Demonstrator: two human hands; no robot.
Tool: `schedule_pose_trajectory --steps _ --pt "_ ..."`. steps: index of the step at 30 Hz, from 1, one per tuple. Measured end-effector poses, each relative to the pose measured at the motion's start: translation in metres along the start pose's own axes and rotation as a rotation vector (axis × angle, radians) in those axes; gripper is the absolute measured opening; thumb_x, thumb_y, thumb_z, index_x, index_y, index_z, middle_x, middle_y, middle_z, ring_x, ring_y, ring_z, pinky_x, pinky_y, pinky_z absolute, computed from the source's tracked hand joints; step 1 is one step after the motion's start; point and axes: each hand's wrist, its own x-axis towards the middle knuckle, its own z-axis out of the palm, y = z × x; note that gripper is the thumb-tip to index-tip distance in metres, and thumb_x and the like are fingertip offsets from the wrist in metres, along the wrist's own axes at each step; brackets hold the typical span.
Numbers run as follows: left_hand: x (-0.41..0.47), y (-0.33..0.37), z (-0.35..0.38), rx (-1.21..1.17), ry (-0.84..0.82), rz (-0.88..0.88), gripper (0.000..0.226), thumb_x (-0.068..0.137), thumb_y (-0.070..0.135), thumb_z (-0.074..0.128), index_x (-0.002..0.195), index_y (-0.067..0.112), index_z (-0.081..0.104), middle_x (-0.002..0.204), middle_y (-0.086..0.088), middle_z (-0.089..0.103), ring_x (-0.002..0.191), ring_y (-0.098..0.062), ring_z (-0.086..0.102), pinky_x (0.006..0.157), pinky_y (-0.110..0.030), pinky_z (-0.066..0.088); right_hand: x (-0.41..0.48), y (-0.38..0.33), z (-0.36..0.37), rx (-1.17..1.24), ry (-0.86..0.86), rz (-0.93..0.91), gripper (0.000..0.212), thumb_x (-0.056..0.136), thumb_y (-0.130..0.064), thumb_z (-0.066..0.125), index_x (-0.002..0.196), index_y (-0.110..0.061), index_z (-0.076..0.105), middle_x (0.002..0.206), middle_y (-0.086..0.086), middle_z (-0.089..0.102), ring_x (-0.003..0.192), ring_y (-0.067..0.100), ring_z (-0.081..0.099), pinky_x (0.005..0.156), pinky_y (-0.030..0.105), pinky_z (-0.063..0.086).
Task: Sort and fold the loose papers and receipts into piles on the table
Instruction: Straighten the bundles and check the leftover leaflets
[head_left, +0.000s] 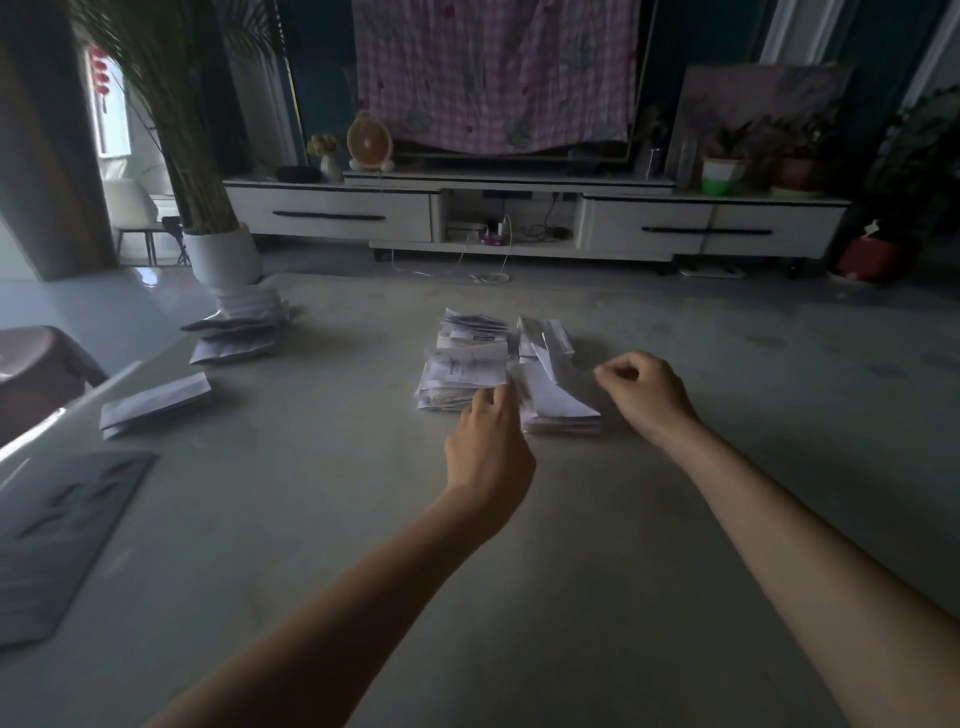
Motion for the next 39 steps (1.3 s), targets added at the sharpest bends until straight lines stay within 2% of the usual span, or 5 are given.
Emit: schedule_pose_trajectory --steps 7,12,22,34,39 --pt "-0.028 -0.035 -0.056 -0.088 0.055 0.003 0.025 0.090 0.018 0.052 0.115 0.014 0.053 0.120 -0.007 0.054 0.100 -0.024 0.056 0.081 -0.036 0.050 -0.031 -0.054 -0.002 -0.032 0.136 -0.311 0.016 0.090 -0.009 0.049 0.088 -0.003 0.063 0.091 0.009 0.065 0.079 0.015 0.052 0.062 0.020 0.032" --pt "-0.055 -0.095 -0.121 0.005 0.172 -0.106 0.025 0.089 0.017 0.055 0.113 0.012 0.057 0.119 -0.010 0.057 0.107 -0.024 0.053 0.086 -0.032 0.045 -0.088 -0.126 0.076 0.035 -0.302 -0.493 0.011 0.090 -0.012 0.053 0.092 -0.009 0.063 0.086 0.000 0.059 0.082 0.015 0.055 0.069 0.023 0.040" --pt "-0.111 -0.235 -0.206 0.305 -0.131 -0.692 0.070 0.086 0.044 0.057 0.135 0.002 0.030 0.141 -0.022 0.038 0.128 -0.036 0.037 0.103 -0.036 0.031 -0.177 -0.225 0.223 0.399 -0.900 0.246 0.021 0.086 0.004 0.050 0.069 -0.008 0.045 0.069 0.009 0.045 0.055 0.016 0.045 0.049 0.023 0.042" --pt "-0.114 -0.248 -0.211 -0.480 0.275 -0.713 0.094 0.038 0.035 0.086 0.118 0.009 0.044 0.116 -0.014 0.058 0.107 -0.033 0.056 0.092 -0.046 0.047 -0.167 -0.230 0.249 0.343 -0.795 0.201 0.019 0.087 -0.012 0.062 0.071 -0.014 0.052 0.066 0.001 0.048 0.050 0.008 0.034 0.034 0.014 0.025" --pt "-0.115 -0.250 -0.240 -1.022 0.282 -0.618 0.018 0.081 0.002 0.065 0.098 0.002 0.061 0.086 -0.014 0.066 0.062 -0.015 0.066 0.059 -0.026 0.057 -0.158 -0.244 0.238 0.601 -1.045 0.116 0.011 0.091 -0.021 0.057 0.080 -0.018 0.058 0.072 -0.001 0.056 0.056 0.006 0.041 0.045 0.013 0.034"
